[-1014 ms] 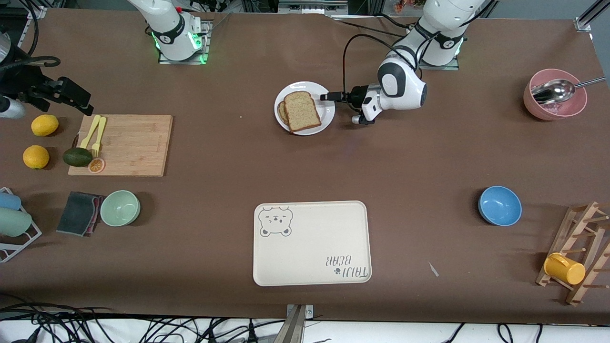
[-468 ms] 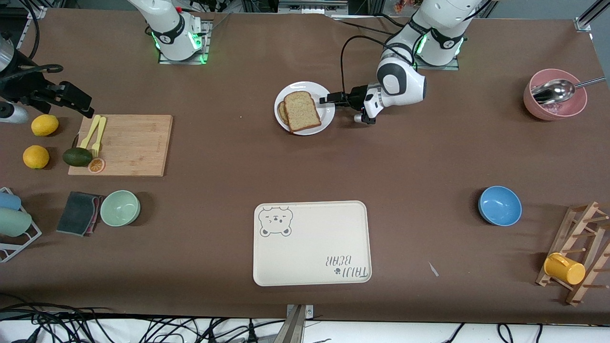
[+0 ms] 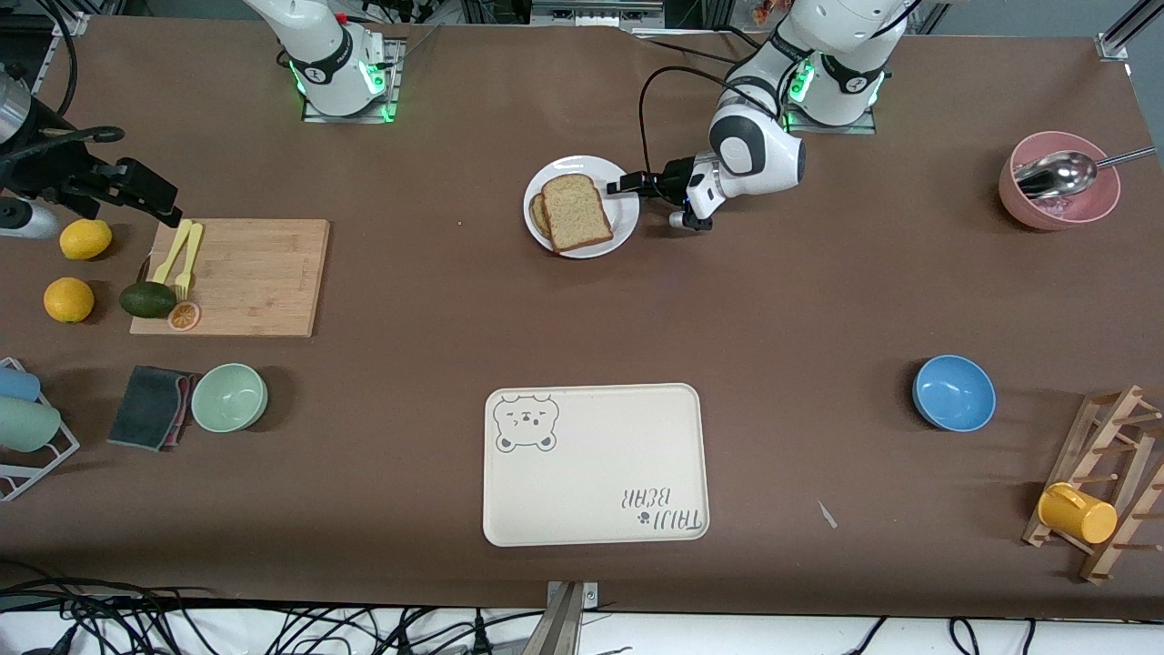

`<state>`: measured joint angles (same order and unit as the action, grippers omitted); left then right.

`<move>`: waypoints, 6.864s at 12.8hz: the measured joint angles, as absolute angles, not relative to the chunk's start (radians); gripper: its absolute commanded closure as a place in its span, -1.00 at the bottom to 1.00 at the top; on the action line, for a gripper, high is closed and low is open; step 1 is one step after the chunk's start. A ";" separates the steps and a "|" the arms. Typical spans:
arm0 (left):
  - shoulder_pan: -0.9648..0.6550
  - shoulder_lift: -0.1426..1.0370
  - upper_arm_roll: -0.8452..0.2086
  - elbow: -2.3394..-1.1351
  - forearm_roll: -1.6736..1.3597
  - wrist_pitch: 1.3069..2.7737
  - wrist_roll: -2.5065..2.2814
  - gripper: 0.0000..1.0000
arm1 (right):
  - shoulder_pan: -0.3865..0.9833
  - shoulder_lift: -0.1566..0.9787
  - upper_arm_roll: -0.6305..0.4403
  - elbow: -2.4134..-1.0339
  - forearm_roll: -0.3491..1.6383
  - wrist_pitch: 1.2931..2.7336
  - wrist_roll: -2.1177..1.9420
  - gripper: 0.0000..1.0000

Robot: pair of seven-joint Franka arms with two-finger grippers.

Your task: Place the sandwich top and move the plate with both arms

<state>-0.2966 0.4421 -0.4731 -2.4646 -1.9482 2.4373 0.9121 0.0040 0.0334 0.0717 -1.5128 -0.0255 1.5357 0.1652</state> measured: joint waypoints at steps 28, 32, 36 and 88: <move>-0.302 0.665 -0.285 -1.798 -1.989 2.677 0.798 1.00 | 0.010 0.065 0.100 -1.522 -0.025 1.471 0.168 -1.00; -0.326 0.729 -0.230 -1.689 -1.989 2.733 0.798 1.00 | 0.010 0.078 0.099 -1.522 -0.024 1.474 0.168 -1.00; -0.329 0.798 -0.177 -1.606 -1.989 2.737 0.799 1.00 | 0.013 0.079 0.100 -1.513 -0.021 1.481 0.168 -1.00; 0.060 0.167 -0.226 -2.176 -0.823 2.230 0.425 -0.99 | -0.010 0.087 0.069 -1.514 -0.021 1.530 0.249 -1.00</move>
